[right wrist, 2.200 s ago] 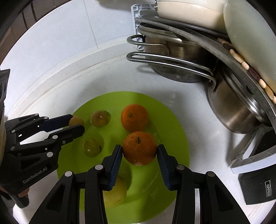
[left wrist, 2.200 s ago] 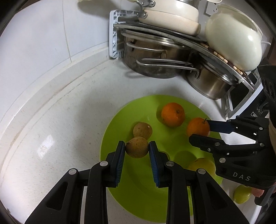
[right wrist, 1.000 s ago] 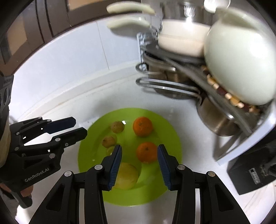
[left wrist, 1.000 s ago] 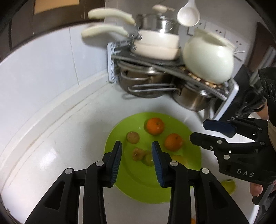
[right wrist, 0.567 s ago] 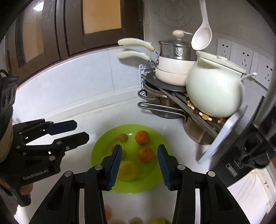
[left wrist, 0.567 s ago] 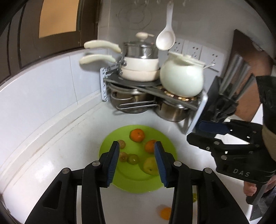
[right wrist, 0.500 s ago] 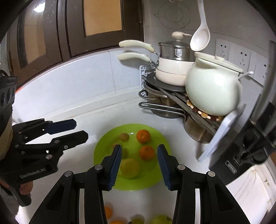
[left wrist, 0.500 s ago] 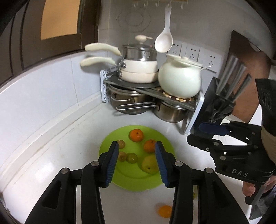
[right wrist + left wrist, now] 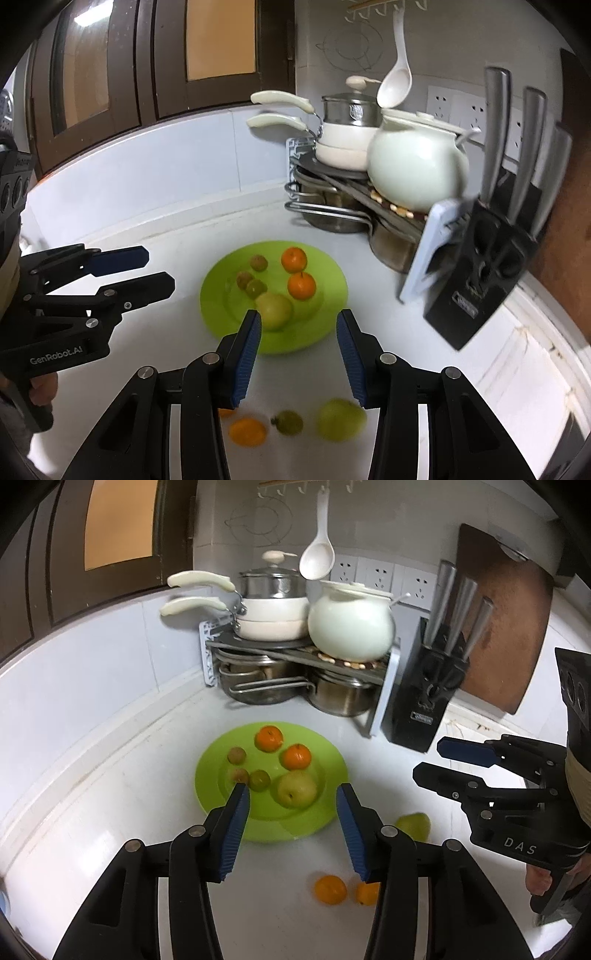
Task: Organize fruits
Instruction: 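Withdraw both open tools from the plate toward the remaining fruits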
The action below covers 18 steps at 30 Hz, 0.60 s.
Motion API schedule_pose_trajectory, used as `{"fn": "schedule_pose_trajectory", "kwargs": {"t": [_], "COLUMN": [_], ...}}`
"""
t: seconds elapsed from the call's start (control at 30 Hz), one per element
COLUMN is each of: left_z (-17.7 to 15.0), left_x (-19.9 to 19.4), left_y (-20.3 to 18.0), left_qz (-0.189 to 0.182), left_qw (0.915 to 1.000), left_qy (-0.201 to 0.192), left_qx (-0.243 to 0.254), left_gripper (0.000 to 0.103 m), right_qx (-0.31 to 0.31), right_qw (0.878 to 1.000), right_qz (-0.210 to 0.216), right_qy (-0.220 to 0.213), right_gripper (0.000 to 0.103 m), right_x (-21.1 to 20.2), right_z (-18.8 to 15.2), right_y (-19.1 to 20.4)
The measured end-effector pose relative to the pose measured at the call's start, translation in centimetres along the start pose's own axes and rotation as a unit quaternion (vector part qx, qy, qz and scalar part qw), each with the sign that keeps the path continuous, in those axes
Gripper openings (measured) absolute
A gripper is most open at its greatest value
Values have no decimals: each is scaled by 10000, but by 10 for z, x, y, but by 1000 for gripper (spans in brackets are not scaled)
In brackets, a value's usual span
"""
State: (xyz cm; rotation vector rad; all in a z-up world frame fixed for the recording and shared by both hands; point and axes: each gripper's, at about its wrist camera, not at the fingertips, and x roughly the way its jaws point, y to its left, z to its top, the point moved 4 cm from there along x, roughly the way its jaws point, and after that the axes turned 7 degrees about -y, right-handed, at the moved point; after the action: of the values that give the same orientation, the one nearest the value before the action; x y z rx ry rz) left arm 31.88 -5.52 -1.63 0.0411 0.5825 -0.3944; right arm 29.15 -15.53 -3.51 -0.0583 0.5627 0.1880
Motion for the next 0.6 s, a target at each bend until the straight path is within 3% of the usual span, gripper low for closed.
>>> {"fn": "schedule_pose_trajectory", "kwargs": {"t": [0.6], "left_z": [-64], "left_x": [2], "left_y": [-22], "left_qz": [-131], "left_qw": [9987], "left_qy": [291], "left_qx": [402], "left_gripper": [49], "right_qx": [41], "right_qw": [9996], "right_qz": [85], "right_qy": [249], "right_gripper": [43], "right_x": [-9], "right_z": [-62], "right_y": [8]}}
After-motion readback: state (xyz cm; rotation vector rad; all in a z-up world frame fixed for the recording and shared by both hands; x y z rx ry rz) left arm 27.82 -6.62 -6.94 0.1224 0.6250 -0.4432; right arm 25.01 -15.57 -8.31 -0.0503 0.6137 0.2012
